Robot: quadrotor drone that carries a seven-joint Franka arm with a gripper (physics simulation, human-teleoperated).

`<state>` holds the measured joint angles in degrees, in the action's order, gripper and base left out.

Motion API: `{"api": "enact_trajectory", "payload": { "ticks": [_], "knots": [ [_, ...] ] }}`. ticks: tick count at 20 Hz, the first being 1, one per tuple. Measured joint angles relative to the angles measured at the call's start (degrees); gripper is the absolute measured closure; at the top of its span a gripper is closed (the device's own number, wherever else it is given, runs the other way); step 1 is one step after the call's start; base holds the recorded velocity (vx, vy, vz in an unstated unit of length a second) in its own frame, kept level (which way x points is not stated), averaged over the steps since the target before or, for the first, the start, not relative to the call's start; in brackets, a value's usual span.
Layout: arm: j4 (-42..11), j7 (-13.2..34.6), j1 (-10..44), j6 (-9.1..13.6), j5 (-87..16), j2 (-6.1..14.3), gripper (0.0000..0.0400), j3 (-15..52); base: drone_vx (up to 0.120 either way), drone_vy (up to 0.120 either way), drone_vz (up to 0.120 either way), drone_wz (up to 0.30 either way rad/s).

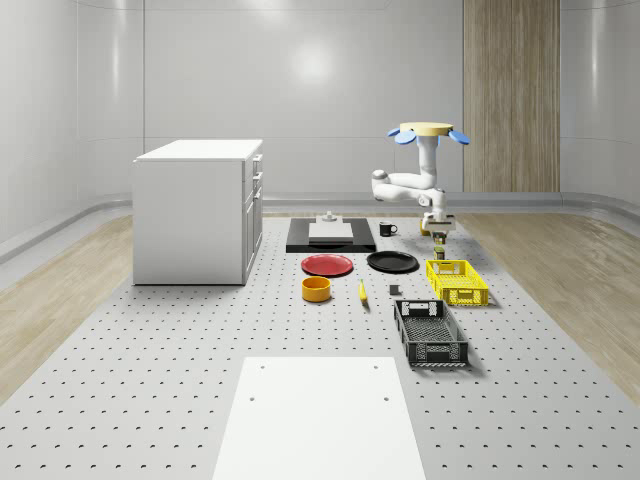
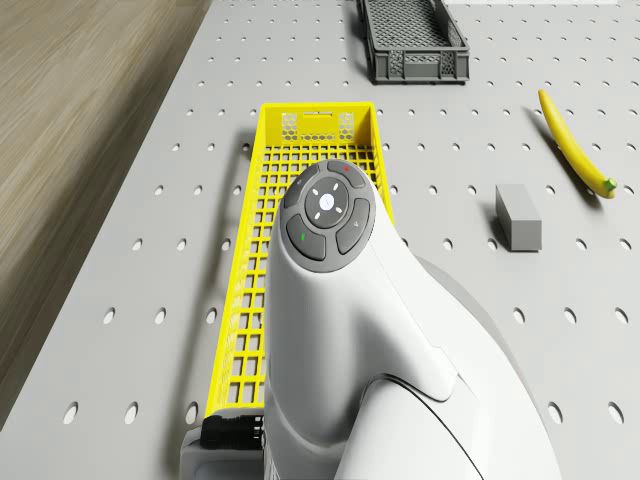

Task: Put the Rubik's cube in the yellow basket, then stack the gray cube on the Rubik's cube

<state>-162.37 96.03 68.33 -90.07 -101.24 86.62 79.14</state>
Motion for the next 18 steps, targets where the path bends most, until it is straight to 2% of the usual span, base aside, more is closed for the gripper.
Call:
{"api": "enact_trajectory", "payload": {
  "ticks": [18],
  "knots": [
    [0.05, 0.21, 0.28, -1.28, 0.55, 1.37, 0.0075, 0.15, 0.12, 0.0, 0.0, 0.0]
  ]
}}
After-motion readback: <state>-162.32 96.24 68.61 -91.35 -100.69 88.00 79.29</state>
